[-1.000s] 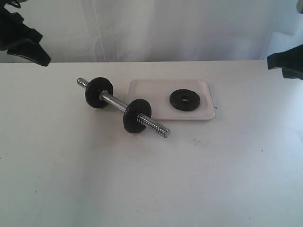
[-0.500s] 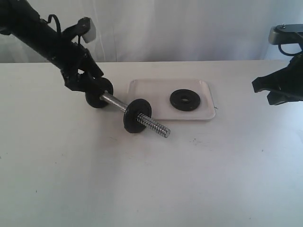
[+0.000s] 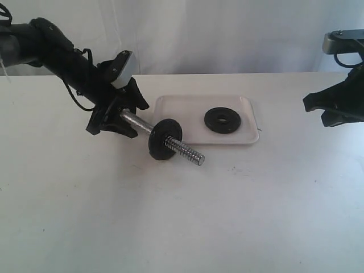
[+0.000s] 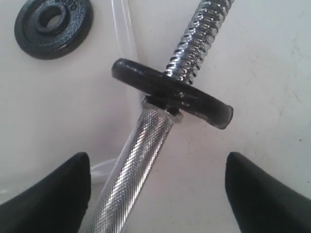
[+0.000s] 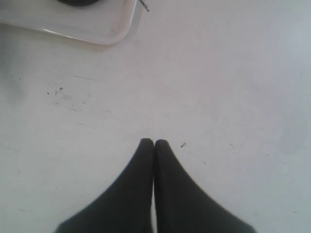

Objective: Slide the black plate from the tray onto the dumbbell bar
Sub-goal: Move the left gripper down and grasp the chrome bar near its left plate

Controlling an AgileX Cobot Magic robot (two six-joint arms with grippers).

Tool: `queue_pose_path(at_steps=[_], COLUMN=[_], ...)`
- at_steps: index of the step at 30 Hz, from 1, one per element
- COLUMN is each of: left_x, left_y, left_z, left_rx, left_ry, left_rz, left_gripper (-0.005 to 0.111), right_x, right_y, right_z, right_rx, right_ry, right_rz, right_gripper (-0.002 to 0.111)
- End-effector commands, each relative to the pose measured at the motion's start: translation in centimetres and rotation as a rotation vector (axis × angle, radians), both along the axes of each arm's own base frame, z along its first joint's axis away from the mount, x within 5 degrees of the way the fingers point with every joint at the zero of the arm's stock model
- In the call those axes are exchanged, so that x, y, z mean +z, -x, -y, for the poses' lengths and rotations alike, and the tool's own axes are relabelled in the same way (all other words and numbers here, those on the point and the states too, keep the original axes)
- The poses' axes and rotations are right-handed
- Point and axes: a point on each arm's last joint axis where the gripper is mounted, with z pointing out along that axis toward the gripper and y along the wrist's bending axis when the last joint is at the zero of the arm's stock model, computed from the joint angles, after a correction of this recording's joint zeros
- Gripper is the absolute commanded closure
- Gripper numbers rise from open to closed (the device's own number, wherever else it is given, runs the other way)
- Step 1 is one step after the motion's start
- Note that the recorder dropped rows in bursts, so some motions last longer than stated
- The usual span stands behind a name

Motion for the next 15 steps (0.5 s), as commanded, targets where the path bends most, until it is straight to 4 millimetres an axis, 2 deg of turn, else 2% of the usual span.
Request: queue_pose_path(at_steps=[1,8,13,15], left_x=[-0.5,-2.3,-2.4,-3.6], left_y=[0.3,-0.5,-0.4,-0.5], left_z=[1.6,1.9,2.2,2.3], left_rx=[-0.082,-0.102,-0.111,-0.121], left_ry=[0.070,0.052,0.052,0.060], left_rz=[0.021,0.099,0.093,0.076], left_gripper=[0.029,0.029,0.029,0.029], right_x=[0.2,0.2,0.2,0.3], right_y=[-0.1,-0.1,-0.2,-0.3], right_z=[0.0,0.0,0.0,0.1], right_rx=[0.013,0.013,0.013,0.010], right_ry=[0.012,0.015,0.016,0.017], right_rz=[0.009,0.012,0.015,0.028], right_gripper=[0.108,0.108,0.108,0.108])
